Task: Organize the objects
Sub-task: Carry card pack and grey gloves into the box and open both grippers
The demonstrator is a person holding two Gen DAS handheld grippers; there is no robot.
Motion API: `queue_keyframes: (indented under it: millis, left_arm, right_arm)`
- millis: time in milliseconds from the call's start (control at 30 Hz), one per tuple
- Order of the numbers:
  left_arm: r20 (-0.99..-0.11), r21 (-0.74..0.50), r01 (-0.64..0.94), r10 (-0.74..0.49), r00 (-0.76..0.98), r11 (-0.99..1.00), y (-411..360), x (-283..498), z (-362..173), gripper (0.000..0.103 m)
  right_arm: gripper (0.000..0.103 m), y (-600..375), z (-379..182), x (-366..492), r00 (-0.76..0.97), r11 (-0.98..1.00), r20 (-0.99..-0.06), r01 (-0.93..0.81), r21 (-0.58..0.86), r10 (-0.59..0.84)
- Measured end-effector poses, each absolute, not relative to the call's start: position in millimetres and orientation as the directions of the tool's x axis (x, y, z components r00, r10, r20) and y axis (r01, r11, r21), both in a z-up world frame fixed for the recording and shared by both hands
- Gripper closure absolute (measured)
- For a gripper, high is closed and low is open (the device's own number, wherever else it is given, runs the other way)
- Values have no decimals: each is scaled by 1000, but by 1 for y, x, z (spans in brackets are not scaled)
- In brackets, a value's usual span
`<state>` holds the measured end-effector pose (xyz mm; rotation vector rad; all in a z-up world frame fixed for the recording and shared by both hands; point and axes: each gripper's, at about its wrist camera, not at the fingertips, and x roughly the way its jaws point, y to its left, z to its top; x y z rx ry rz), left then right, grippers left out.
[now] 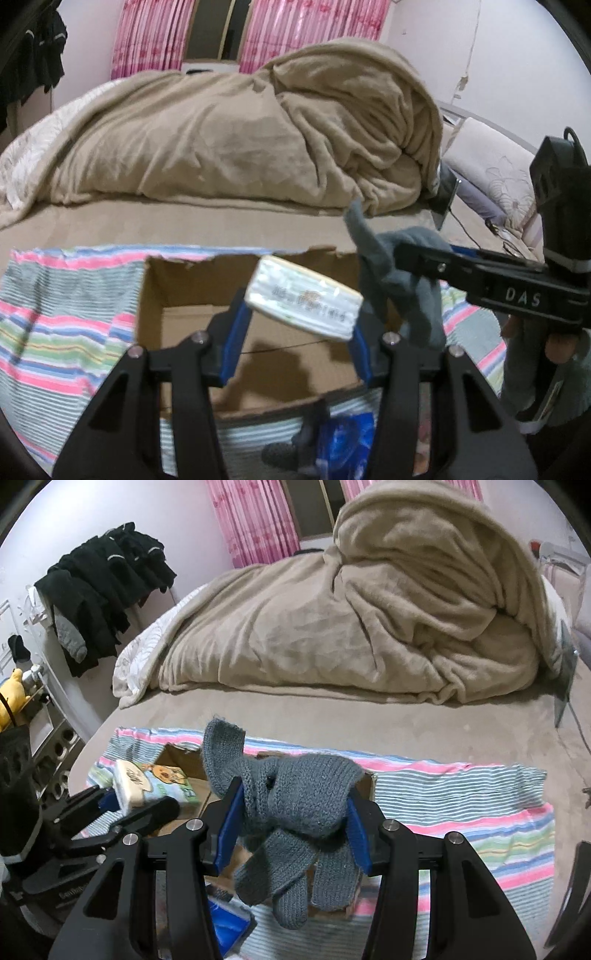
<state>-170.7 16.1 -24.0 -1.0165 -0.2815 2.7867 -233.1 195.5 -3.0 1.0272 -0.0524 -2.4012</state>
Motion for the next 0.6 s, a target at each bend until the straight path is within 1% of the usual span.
queue_keyframes:
  millis: [333, 433, 500, 567, 600]
  left_arm:
    - [-694, -265, -74, 243, -677, -961, 25, -197, -68, 52]
    - [-714, -261, -64, 237, -659, -963, 25, -199, -73, 50]
    - [-714, -278, -58, 247, -656, -959, 23, -198, -72, 38]
    - [-713, -278, -48, 239, -659, -959, 22, -196, -70, 27]
    - [-711, -279, -43, 237, -662, -959, 21, -194, -67, 25]
  right_arm:
    - [49, 187, -51, -258, -518, -872, -723, 423, 247, -456]
    - [45, 187, -55, -259, -517, -874, -727, 420, 244, -452]
    - [39, 186, -52, -257, -516, -868, -722, 430, 246, -461]
    - [36, 184, -49, -255, -523, -871, -723, 433, 232, -452]
    - [35, 185, -47, -253, -528, -873, -722, 432, 225, -447]
